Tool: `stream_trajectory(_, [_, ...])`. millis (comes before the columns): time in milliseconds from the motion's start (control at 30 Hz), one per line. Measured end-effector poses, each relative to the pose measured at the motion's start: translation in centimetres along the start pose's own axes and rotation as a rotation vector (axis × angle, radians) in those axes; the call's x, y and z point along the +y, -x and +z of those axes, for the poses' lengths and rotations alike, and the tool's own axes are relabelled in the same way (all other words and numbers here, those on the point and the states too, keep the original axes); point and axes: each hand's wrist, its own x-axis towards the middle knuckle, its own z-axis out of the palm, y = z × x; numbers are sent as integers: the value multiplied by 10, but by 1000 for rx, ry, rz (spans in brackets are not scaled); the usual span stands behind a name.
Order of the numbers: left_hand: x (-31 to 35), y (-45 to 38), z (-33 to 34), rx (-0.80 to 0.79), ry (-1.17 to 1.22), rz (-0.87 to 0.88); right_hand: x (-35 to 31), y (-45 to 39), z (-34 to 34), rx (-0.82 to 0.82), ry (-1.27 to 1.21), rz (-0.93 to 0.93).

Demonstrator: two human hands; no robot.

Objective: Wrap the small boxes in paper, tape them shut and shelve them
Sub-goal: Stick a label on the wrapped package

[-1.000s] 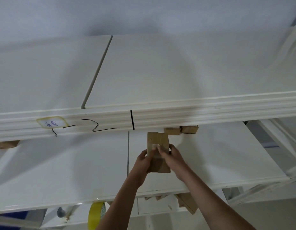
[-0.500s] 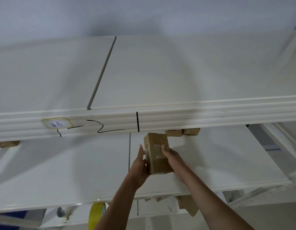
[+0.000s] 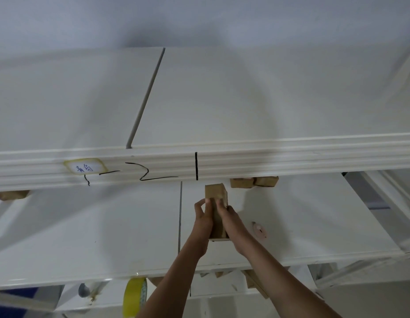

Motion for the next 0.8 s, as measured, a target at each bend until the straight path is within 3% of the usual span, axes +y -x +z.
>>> stream_trajectory(167, [6, 3, 8, 49, -61, 112, -1, -1, 1, 88, 50, -94])
stream_trajectory(333, [-1, 1, 9, 79, -85, 127, 2, -2, -2, 65, 64, -74])
stream_trajectory(500, [-6, -1, 6, 73, -118, 104, 2, -2, -1, 234, 118, -92])
stream_trajectory(667, [0, 1, -4, 11, -93, 13, -2, 0, -10, 119, 15, -97])
stream_trajectory(800, [6, 8, -15, 21, 58, -62, -6, -3, -11, 87, 175, -116])
